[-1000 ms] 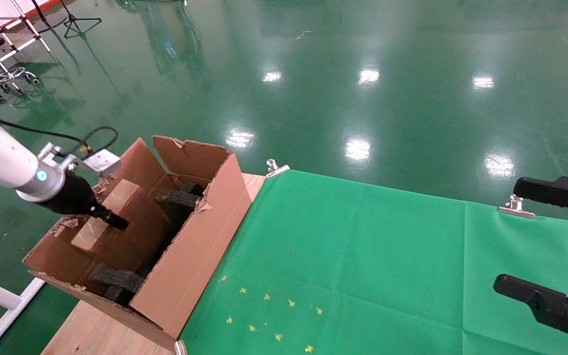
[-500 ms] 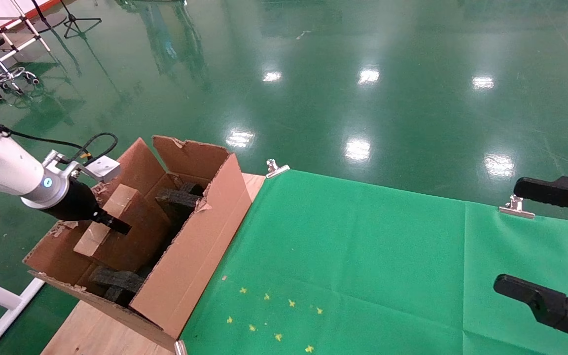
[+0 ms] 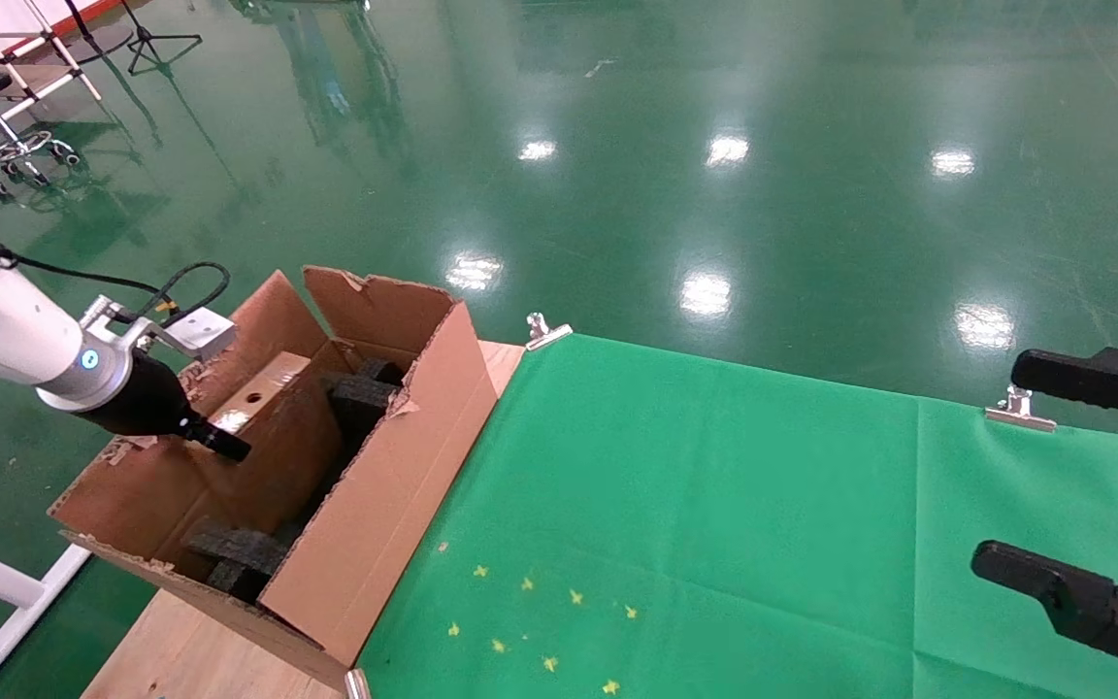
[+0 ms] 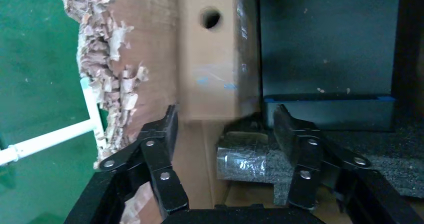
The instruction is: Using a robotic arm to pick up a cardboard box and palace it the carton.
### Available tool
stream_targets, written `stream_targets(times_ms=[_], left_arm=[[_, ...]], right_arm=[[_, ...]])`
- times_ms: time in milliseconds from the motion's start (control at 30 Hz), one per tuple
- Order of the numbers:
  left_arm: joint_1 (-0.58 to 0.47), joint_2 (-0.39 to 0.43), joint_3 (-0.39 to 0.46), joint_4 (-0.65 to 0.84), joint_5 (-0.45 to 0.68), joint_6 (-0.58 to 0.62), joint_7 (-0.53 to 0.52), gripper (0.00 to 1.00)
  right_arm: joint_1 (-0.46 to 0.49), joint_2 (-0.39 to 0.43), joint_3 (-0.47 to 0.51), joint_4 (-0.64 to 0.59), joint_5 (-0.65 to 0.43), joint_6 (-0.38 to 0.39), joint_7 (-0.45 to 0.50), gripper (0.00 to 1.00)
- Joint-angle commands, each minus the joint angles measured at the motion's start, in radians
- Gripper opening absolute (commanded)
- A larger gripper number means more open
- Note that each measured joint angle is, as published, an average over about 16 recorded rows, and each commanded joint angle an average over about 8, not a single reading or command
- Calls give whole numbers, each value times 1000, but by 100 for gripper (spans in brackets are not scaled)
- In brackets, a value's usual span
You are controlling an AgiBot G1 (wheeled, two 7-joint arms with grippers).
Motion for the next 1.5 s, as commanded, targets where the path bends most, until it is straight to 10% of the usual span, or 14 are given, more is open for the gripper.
stream_targets(times_ms=[33, 900, 1500], left_arm=[[0, 0, 0, 0, 0, 1, 0, 100], [-193, -129, -146, -175, -217, 304, 173, 100], [17, -164, -298, -422, -427, 337, 233, 100]], right_arm=[[0, 0, 0, 0, 0, 0, 0, 100], [0, 0, 0, 0, 0, 0, 0, 100], [0, 0, 0, 0, 0, 0, 0, 100]])
